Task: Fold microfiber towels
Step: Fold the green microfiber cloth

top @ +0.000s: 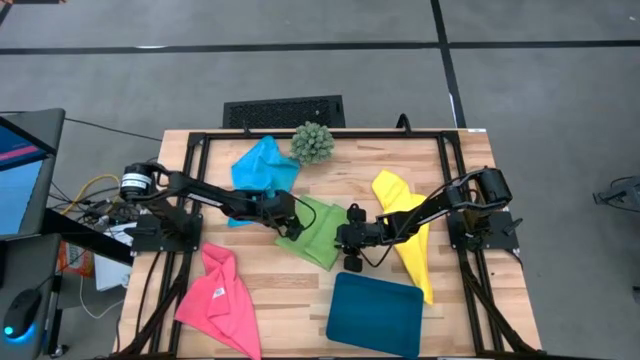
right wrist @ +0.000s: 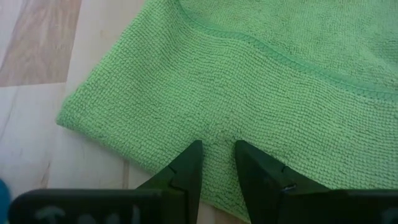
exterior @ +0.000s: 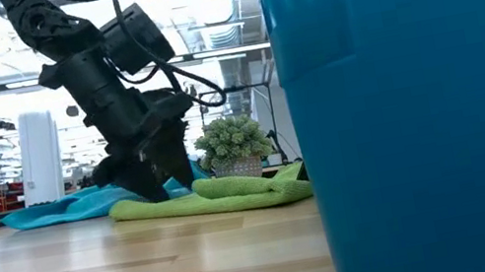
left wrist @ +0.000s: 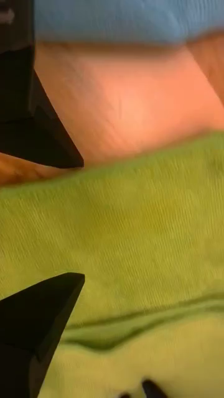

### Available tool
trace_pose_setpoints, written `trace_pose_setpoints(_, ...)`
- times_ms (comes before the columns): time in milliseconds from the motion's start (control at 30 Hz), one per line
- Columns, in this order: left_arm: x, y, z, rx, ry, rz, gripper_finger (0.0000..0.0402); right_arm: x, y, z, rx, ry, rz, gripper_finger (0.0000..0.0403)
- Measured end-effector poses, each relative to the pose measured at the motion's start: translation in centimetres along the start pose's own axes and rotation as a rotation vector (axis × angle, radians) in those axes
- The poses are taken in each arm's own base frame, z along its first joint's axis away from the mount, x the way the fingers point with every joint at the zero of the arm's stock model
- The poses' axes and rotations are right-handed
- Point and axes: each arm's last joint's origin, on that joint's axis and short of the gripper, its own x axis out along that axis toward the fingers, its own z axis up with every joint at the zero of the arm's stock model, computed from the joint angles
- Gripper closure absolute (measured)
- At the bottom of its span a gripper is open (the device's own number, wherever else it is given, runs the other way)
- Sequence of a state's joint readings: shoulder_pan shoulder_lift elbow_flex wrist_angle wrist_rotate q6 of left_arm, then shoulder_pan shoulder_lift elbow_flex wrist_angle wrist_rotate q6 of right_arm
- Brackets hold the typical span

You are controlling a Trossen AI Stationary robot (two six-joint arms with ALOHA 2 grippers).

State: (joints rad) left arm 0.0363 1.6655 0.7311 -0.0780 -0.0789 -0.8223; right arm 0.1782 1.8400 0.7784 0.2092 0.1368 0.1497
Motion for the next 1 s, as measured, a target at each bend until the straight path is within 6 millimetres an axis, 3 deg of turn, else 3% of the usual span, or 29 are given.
trace_pose_setpoints(367,0.4,-0.5,-0.5,-0.006,-0.009,0.001,0.0195,0.0,0.0,0.0,0.0,-0.004,0.0,0.0281)
trace_pose_setpoints(600,0.5,-0.4,-0.3,-0.001,-0.009,-0.017,0.0284,-0.3,0.0,0.3,-0.025,-0.019,0.002,0.0281)
trace_pose_setpoints(833,0.5,0.0,0.3,0.027,-0.017,-0.037,0.0375,-2.1,-0.1,1.8,-0.058,-0.096,0.01,0.0281)
trace_pose_setpoints(1000,0.5,0.2,0.8,0.032,-0.019,-0.054,0.0397,-2.4,0.0,3.2,-0.095,-0.232,0.01,0.0281)
